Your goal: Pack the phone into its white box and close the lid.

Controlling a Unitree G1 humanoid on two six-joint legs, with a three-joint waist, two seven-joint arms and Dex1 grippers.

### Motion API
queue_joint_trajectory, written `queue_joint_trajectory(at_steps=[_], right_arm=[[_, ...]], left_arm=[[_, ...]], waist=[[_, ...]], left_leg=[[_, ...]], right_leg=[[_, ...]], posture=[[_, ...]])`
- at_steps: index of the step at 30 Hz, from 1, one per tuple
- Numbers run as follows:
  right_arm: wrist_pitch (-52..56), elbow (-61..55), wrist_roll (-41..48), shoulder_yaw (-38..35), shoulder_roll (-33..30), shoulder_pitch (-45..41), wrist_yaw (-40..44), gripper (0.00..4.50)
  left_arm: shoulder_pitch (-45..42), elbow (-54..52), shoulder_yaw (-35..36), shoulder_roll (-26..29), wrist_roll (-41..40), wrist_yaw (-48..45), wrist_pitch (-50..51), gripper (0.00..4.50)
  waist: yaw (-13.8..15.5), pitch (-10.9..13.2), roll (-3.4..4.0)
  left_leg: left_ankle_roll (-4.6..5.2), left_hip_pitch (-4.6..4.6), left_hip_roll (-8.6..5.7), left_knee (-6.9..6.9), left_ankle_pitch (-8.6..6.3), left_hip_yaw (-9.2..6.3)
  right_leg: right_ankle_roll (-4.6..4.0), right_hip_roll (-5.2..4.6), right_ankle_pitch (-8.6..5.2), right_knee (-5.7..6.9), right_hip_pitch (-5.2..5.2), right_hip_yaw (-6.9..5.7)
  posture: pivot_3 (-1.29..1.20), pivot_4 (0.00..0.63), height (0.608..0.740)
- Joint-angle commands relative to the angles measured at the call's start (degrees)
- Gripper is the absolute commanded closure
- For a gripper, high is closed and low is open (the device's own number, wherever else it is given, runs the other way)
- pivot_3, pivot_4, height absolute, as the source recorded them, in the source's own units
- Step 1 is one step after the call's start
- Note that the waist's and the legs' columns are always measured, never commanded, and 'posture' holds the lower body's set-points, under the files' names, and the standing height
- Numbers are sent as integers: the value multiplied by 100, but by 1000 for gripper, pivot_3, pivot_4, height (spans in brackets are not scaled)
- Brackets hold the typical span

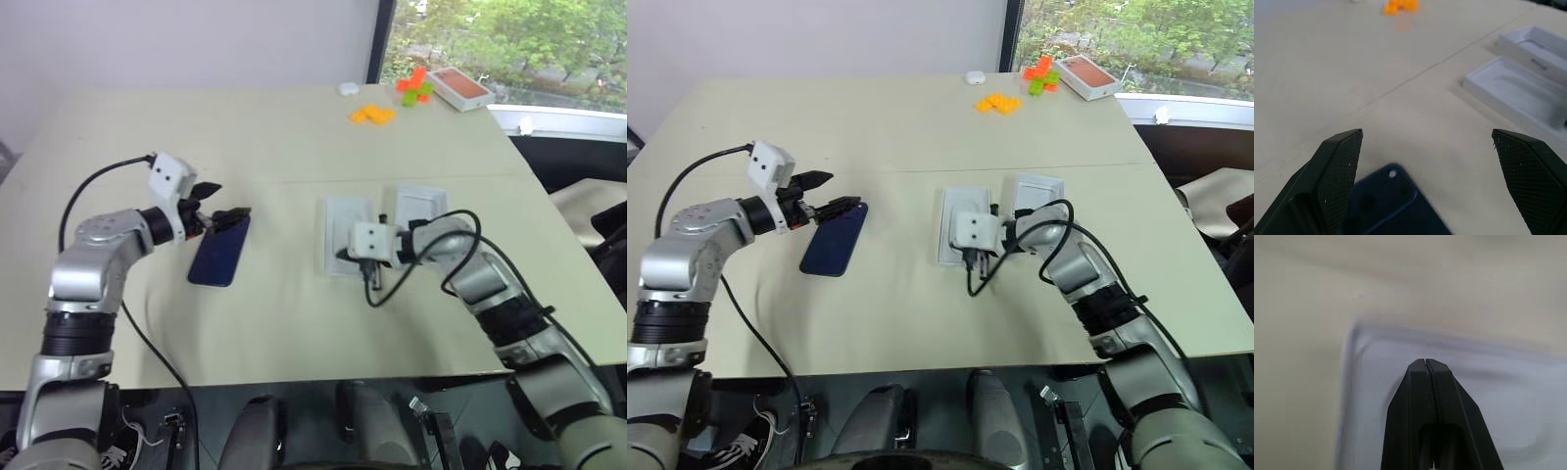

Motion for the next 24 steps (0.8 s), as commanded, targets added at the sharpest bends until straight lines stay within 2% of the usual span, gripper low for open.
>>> queue_joint_trajectory(at_steps=[1,7,10,15,24], right_arm=[[24,-198,261,-459,264,-360,-474,4471],[-461,-106,-339,-20,744,-363,-1276,4471],[-885,225,-1028,446,919,-482,-1798,4471],[-1255,773,-1614,933,1300,-738,-2286,4471],[-1795,1852,-2256,1493,1888,-1080,-2755,4471]], left_arm=[[-277,349,547,267,-437,-72,625,0],[-536,1092,741,624,-709,-148,1747,0],[-740,1906,728,893,-710,-376,2241,0],[-1003,2530,433,1084,-748,-911,2722,0],[-1274,3524,-186,857,-154,-1289,2227,0]], waist=[[18,0,-1],[22,0,-1],[26,-1,-2],[15,-1,-2],[-26,-3,-5]], left_leg=[[-1,-1,1,0,0,-3],[0,-7,-4,-3,-1,-4],[0,-15,-9,-2,-1,-4],[-1,-16,-13,-3,0,-2],[-10,-17,-15,-3,5,-2]], right_leg=[[0,1,0,1,0,-3],[0,-6,0,1,-4,-3],[0,-11,0,1,-9,-4],[-1,-9,0,5,-15,-4],[-2,-6,0,12,-19,-4]], posture=[[0,150,740],[0,150,740],[0,150,740],[0,150,740],[0,150,740]])
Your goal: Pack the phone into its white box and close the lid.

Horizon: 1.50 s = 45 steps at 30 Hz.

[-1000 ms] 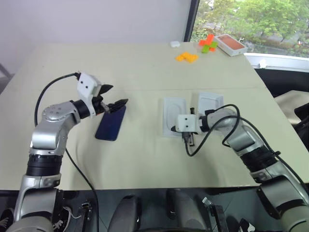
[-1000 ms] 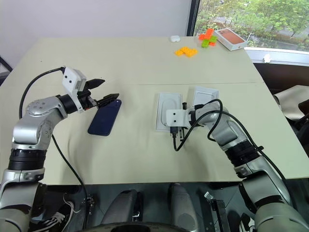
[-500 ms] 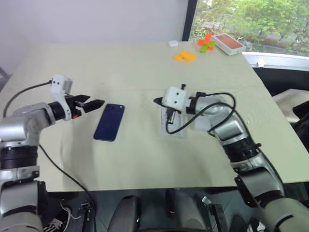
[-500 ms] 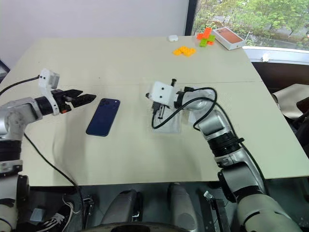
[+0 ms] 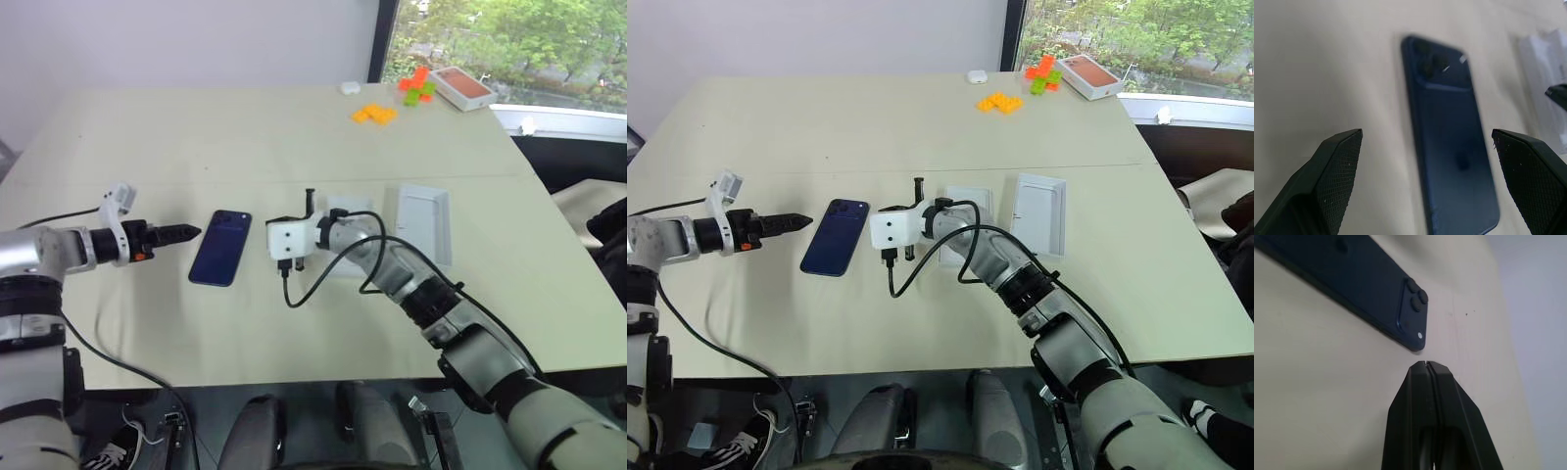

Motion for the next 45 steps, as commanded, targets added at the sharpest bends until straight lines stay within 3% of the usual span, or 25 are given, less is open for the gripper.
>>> queue_joint_trajectory(at_steps=[1,7,16,29,38,45], right_arm=[[-158,152,-31,104,248,-84,-38,4471],[393,268,213,47,603,50,396,4471],[2860,-7,1192,-595,1400,207,1119,4471],[2634,658,1069,-569,1387,-177,516,4471],[2465,726,1163,-650,1353,-140,364,4471],[2385,769,1154,-674,1300,-170,322,4471]], left_arm=[[-271,335,-180,-137,227,-158,-294,0],[-528,812,-295,-455,451,-309,-463,0],[-611,803,-408,-606,658,-509,-461,0],[-315,345,-375,-989,492,-497,68,0],[-29,-299,-287,-982,24,-592,1203,0],[-82,-136,185,-1218,-66,-28,1209,0]], waist=[[8,0,-1],[8,-3,-2],[22,-5,-1],[72,-7,-1],[39,-8,0],[56,-9,0]], left_leg=[[-2,0,0,0,1,-1],[-16,5,-3,1,10,-2],[-17,9,0,2,10,-13],[-18,10,-7,2,11,-14],[-17,12,-8,2,11,-14],[-19,12,-8,2,11,-16]], right_leg=[[0,-1,0,1,0,-1],[-2,-2,1,16,2,0],[-3,-4,0,54,0,1],[-3,-12,-1,59,-2,2],[-2,-12,-2,60,-2,3],[-2,-13,-2,61,-2,3]], posture=[[0,150,740],[0,150,740],[0,150,740],[0,150,740],[0,150,740],[0,150,740]])
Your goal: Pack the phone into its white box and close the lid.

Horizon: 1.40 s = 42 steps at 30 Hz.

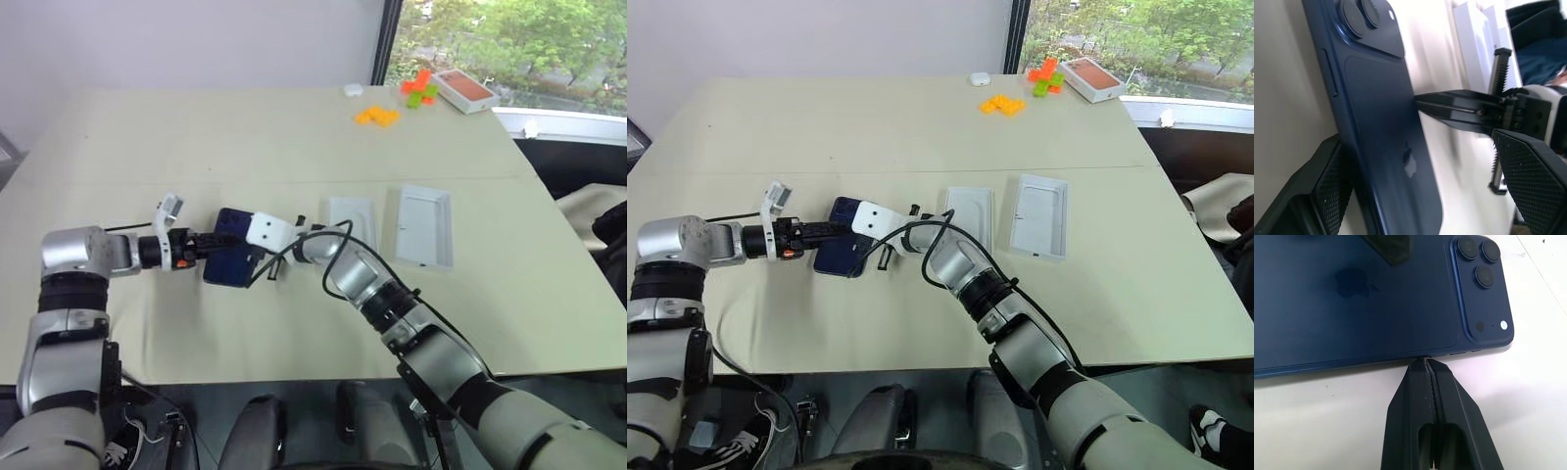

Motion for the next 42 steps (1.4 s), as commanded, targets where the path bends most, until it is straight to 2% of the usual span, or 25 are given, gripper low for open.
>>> queue_joint_trajectory(at_steps=[1,2,11,17,21,25,27,29,31,35,42], right_arm=[[-56,-25,25,-52,-23,-75,-36,4471],[-57,-39,24,-49,-34,-63,-28,4471],[-55,-127,14,-58,-141,-38,-20,4500],[112,-620,336,-340,-270,28,171,4500],[997,-1694,1116,-949,-447,175,649,4500],[1802,-2729,1832,-1520,-869,256,1055,4500],[2176,-3110,2266,-1907,-1178,309,1248,3960],[2423,-3417,2509,-2028,-1545,431,1436,3196],[2622,-3822,2820,-2212,-2061,693,1770,2202],[2514,-4206,3206,-2434,-2918,1263,2236,102],[2183,-4537,3621,-2738,-3952,2045,2725,44]], left_arm=[[53,292,66,-215,28,373,-1,0],[51,316,109,-229,30,427,7,0],[104,418,199,-195,-61,510,29,4437],[149,317,517,-42,-454,344,378,4474],[282,115,769,78,-690,383,512,4474],[345,-124,1331,-89,-989,804,714,4474],[411,-499,1717,-364,-1204,1159,885,4500],[352,-732,2179,-650,-1396,1546,1216,4500],[199,-934,2739,-1017,-1617,2001,1582,4500],[26,-1653,3389,-1911,-1842,2881,2081,4500],[-647,-2306,4219,-3602,-2023,4514,2164,4500]], waist=[[4,0,0],[5,0,0],[-10,-6,-6],[-119,-5,-5],[-146,-4,-6],[-140,-2,-6],[-117,-1,-7],[-86,-1,-9],[-54,-2,-11],[17,0,-15],[34,4,-20]], left_leg=[[-1,0,0,0,1,-1],[-3,1,0,0,2,-1],[-6,-3,0,-2,3,-5],[-9,-3,1,-2,4,-12],[-9,-26,1,-4,4,-9],[-10,-38,5,-5,5,-6],[-11,-38,7,-4,6,-6],[-12,-40,4,-4,6,-7],[-11,-42,0,-3,6,-8],[-7,-49,-1,-3,3,-1],[-9,-32,7,-3,4,5]], right_leg=[[0,0,0,0,0,0],[0,0,0,0,0,0],[-1,0,0,1,-3,-2],[-2,1,-1,3,-4,-4],[-2,-2,0,4,-33,-1],[-3,0,0,11,-58,-1],[-3,0,0,11,-58,-1],[-3,-5,0,8,-56,-3],[-3,-9,0,6,-53,-4],[-2,-10,0,-2,-55,-4],[1,4,1,-38,-29,-2]], posture=[[0,150,740],[0,150,740],[0,150,740],[0,150,740],[0,150,740],[0,150,740],[0,150,740],[0,150,740],[0,150,740],[0,150,740],[0,150,740]])
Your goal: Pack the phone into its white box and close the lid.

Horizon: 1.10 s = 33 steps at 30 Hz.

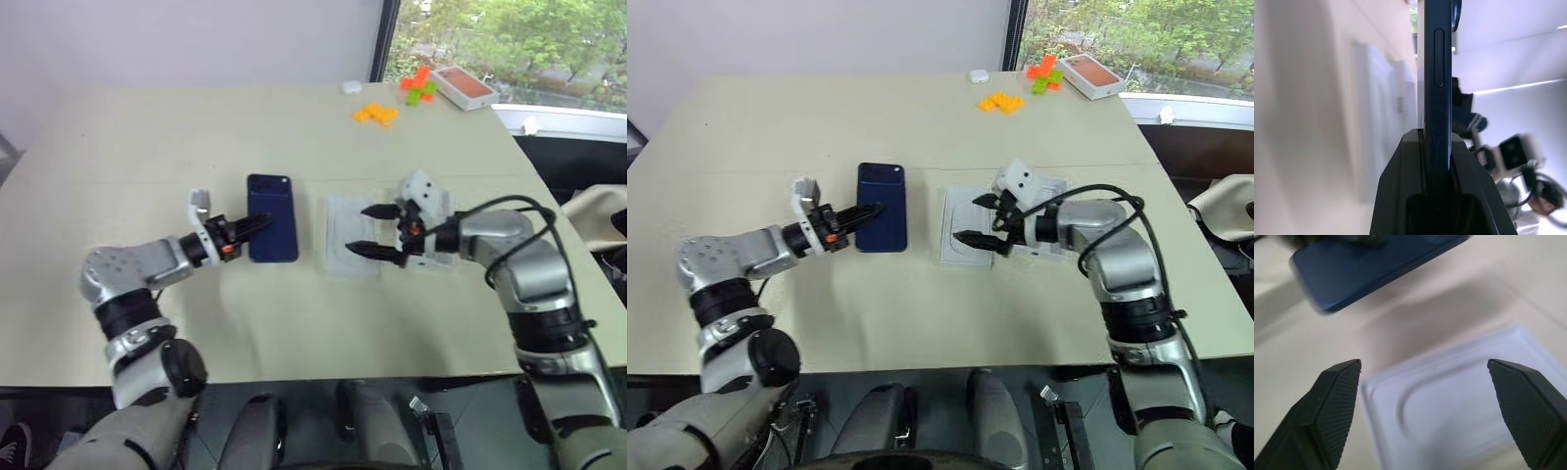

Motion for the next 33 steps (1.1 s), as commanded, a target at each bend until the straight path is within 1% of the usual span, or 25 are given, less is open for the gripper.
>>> queue_joint_trajectory(at_steps=[1,4,7,8,10,12,16,18,24,33], right_arm=[[-229,-353,349,-344,-345,137,251,44],[-254,-206,651,-738,-712,332,457,44],[-560,-91,685,-898,-942,508,541,44],[-656,-103,683,-882,-980,554,575,44],[-686,-187,747,-905,-1014,637,541,44],[-676,-195,779,-912,-992,636,434,44],[-742,-229,761,-848,-940,625,237,44],[-792,-250,743,-816,-940,674,183,44],[-811,-262,759,-741,-895,643,18,44],[-927,-211,693,-569,-851,569,-115,44]], left_arm=[[-402,-380,356,-495,-90,697,-62,4500],[-453,-345,17,-955,10,988,-277,4500],[-483,-282,-324,-1102,41,1069,-314,4500],[-472,-277,-396,-1114,58,1116,-374,4500],[-369,-254,-859,-1129,280,1148,-700,4500],[-400,-64,-860,-1174,259,1207,-728,4500],[-357,204,-1440,-1026,462,1125,-907,4500],[-468,522,-1352,-1068,427,1181,-1017,4500],[-555,1104,-1467,-1041,547,1286,-1404,4500],[-889,1805,-1756,-979,564,1089,-1943,4500]], waist=[[-22,1,-1],[-24,1,-1],[-6,3,-4],[-8,3,-4],[-15,4,-5],[-11,4,-4],[3,4,-5],[9,3,-4],[14,3,-4],[17,3,-4]], left_leg=[[0,0,1,-1,0,0],[2,17,1,-7,-2,7],[2,14,-2,-6,-2,9],[2,14,-3,-6,-2,10],[2,16,-2,-6,-2,13],[2,17,-2,-6,-2,14],[2,17,-3,-5,-2,14],[2,16,-3,-5,-2,13],[2,16,-3,-4,-2,13],[2,15,-4,-4,-1,13]], right_leg=[[0,5,0,-13,6,0],[3,14,1,-37,30,1],[3,15,1,-42,31,1],[3,16,1,-43,33,2],[3,19,0,-43,34,2],[4,20,0,-42,35,2],[3,20,0,-43,35,3],[3,20,0,-43,35,3],[3,18,0,-45,36,3],[3,18,0,-44,37,2]], posture=[[0,150,740],[0,150,740],[0,150,740],[0,150,740],[0,150,740],[0,150,740],[0,150,740],[0,150,740],[0,150,740],[0,150,740]])
